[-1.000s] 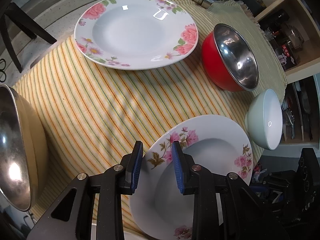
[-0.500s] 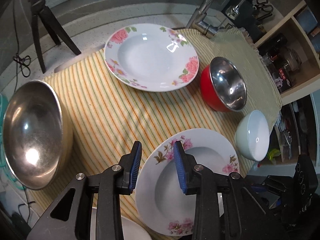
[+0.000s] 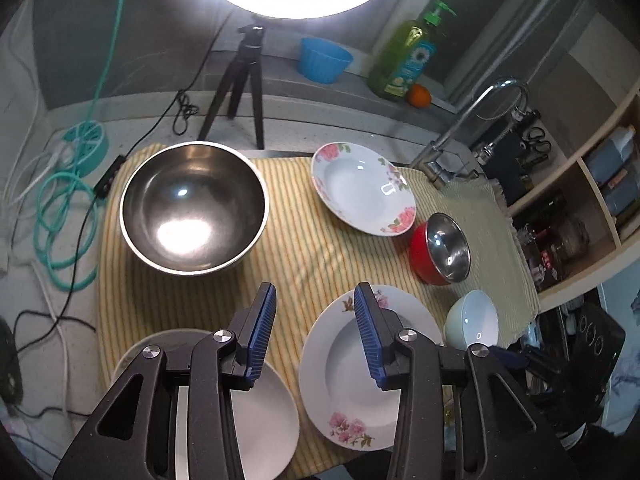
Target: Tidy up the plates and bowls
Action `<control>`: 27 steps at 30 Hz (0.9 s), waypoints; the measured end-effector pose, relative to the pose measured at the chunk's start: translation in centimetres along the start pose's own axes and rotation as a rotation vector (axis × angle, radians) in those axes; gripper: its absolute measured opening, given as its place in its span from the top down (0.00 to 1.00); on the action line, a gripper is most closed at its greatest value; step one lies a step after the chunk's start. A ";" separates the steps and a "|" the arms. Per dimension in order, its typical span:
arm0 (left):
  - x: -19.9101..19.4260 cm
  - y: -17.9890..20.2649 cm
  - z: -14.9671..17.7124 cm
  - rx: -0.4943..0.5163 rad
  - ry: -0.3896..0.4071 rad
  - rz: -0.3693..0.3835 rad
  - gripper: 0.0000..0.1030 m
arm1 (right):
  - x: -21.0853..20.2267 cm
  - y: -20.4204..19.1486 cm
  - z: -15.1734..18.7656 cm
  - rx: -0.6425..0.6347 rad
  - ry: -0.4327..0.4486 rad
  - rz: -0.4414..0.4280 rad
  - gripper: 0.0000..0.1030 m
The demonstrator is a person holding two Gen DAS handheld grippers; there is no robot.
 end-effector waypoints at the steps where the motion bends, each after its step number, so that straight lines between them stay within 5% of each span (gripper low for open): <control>1: -0.1 -0.7 0.2 -0.033 0.009 -0.001 0.57 | -0.4 0.3 -0.8 0.000 0.013 -0.002 0.39; 7: 0.1 -2.3 0.9 -0.140 0.016 0.009 0.55 | -2.9 2.5 -5.6 -0.006 0.051 -0.021 0.39; 15: 2.1 1.4 -0.1 -0.165 0.058 0.048 0.55 | -4.9 10.7 -11.4 -0.011 0.030 -0.026 0.39; 20: 5.1 3.6 -0.7 -0.268 0.106 0.059 0.55 | -2.6 15.3 -14.1 -0.070 -0.049 -0.069 0.39; 27: 9.7 5.3 -2.4 -0.384 0.134 0.057 0.55 | 2.0 16.6 -17.3 -0.220 -0.124 -0.109 0.54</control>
Point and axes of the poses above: each gripper's, at about its wrist camera, not at the fingertips, and x roughly the way its jaws point, y to its right, z to its underside, the point moved 7 cm from there along x, roughly the way its jaws point, and after that the axes turned 11 degrees about -x, right-handed, at the moved point
